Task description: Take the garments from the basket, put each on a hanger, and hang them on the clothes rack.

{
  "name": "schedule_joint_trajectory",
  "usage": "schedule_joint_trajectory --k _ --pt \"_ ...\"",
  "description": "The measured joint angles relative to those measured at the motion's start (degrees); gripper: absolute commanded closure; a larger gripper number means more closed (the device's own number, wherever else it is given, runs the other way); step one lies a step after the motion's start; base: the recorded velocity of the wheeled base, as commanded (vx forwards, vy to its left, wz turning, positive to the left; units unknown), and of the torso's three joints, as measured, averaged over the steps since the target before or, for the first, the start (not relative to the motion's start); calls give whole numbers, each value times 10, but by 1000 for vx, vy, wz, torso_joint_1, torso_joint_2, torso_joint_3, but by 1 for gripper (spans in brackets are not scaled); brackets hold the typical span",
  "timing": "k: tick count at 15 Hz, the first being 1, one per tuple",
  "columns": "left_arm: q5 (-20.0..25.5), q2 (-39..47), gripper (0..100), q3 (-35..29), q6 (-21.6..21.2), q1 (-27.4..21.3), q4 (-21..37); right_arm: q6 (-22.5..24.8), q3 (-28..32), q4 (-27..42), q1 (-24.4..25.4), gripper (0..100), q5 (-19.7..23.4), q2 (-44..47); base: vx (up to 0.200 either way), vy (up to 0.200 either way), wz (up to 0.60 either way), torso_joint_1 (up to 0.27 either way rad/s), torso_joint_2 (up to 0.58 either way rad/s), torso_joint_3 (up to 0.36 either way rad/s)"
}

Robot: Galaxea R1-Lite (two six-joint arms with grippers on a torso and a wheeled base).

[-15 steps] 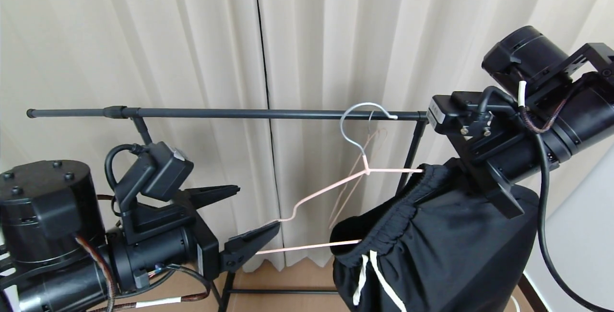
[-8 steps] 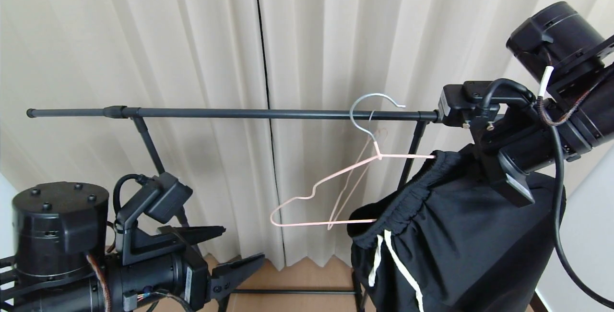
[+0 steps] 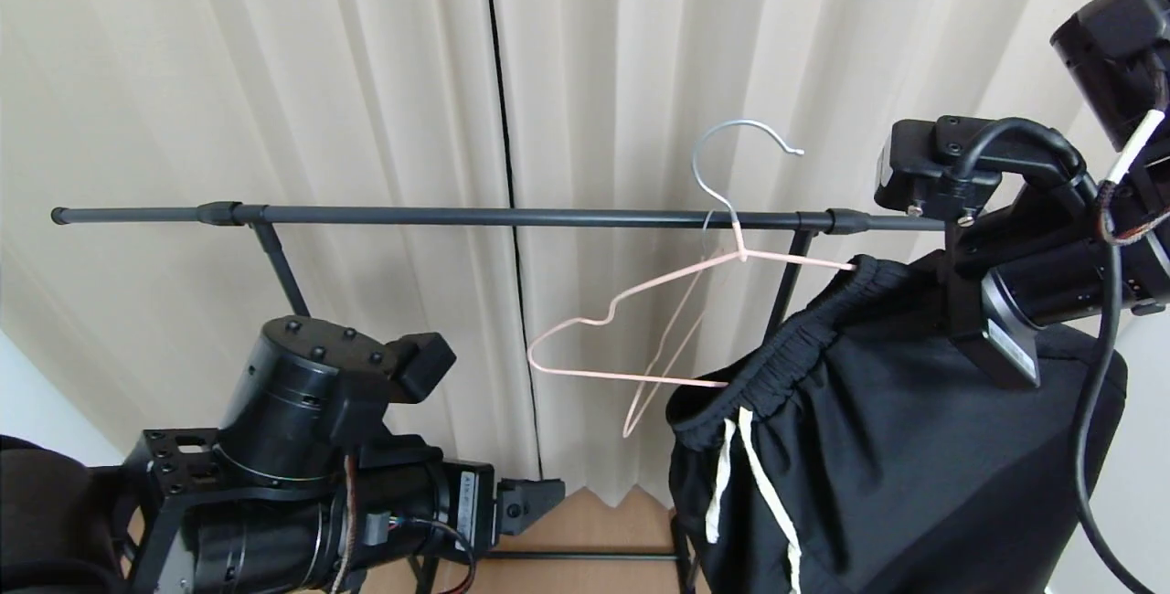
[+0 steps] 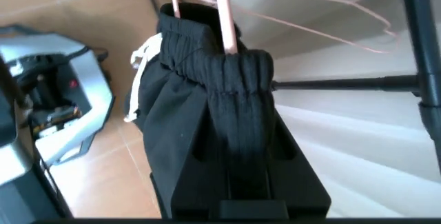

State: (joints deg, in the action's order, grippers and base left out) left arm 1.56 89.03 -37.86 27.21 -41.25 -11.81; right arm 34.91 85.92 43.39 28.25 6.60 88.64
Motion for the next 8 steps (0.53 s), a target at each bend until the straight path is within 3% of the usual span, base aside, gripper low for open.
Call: schedule_joint_trajectory --k 2,6,8 --pt "-5 23 0 -12 34 -8 -14 -26 -61 -72 9 100 -11 -21 0 0 0 0 0 0" --pt "-31 70 0 -47 98 -23 -16 -35 -173 -212 29 100 -42 -74 0 0 0 0 0 0" --pt "-44 92 0 -67 118 -30 -16 -36 -196 -224 41 100 -51 -91 0 0 0 0 0 0"
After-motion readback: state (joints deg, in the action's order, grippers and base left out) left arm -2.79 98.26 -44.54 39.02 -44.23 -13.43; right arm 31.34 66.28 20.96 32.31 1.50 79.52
